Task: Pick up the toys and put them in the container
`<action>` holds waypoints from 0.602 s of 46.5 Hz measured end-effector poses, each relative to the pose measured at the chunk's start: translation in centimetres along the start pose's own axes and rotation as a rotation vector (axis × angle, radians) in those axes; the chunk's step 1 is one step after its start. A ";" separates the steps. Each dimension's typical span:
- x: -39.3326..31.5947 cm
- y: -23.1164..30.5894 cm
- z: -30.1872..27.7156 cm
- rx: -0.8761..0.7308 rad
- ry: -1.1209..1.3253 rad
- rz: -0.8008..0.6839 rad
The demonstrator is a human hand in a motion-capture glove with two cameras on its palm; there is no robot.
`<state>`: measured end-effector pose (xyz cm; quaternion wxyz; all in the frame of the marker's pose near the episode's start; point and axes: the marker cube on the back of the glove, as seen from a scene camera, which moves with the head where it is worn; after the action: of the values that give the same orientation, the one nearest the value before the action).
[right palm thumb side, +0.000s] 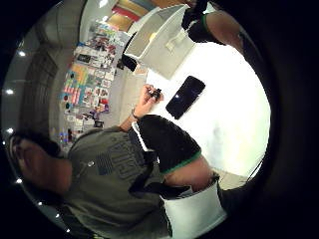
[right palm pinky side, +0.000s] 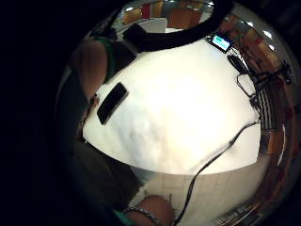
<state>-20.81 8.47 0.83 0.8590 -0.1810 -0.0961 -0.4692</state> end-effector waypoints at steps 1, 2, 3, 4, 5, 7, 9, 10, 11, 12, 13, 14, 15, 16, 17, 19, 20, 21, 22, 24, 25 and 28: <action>0.1 -0.1 0.0 -0.002 -0.001 -0.002; 0.2 -0.1 0.0 -0.003 -0.002 -0.003; 0.3 -0.1 0.0 -0.004 -0.004 -0.003; 0.3 -0.2 0.0 -0.005 -0.007 -0.002; 0.3 -0.2 0.0 -0.007 -0.010 0.000; 0.3 -0.3 0.1 -0.011 -0.014 0.003; 0.3 -0.3 0.1 -0.016 -0.015 0.002; 0.3 -0.3 0.1 -0.018 -0.014 0.002; 0.3 -0.4 0.1 -0.019 -0.013 0.003; 0.2 -0.4 0.1 -0.019 -0.012 0.005; 0.1 -0.4 0.2 -0.019 -0.010 0.007; 0.0 -0.3 0.2 -0.019 -0.009 0.010; -0.1 -0.3 0.3 -0.020 -0.008 0.012; -0.1 -0.3 0.3 -0.020 -0.007 0.013; -0.2 -0.3 0.4 -0.021 -0.006 0.013; -0.1 -0.3 0.4 -0.025 -0.004 0.012; 0.0 -0.3 0.4 -0.028 -0.003 0.011; 0.0 -0.3 0.5 -0.030 -0.001 0.010; 0.0 -0.3 0.5 -0.031 0.001 0.009; 0.1 -0.4 0.5 -0.031 0.002 0.006; 0.1 -0.4 0.5 -0.031 0.001 0.005; 0.0 -0.4 0.5 -0.032 -0.011 0.007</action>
<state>-21.15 8.44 1.41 0.8572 -0.1975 -0.0924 -0.4665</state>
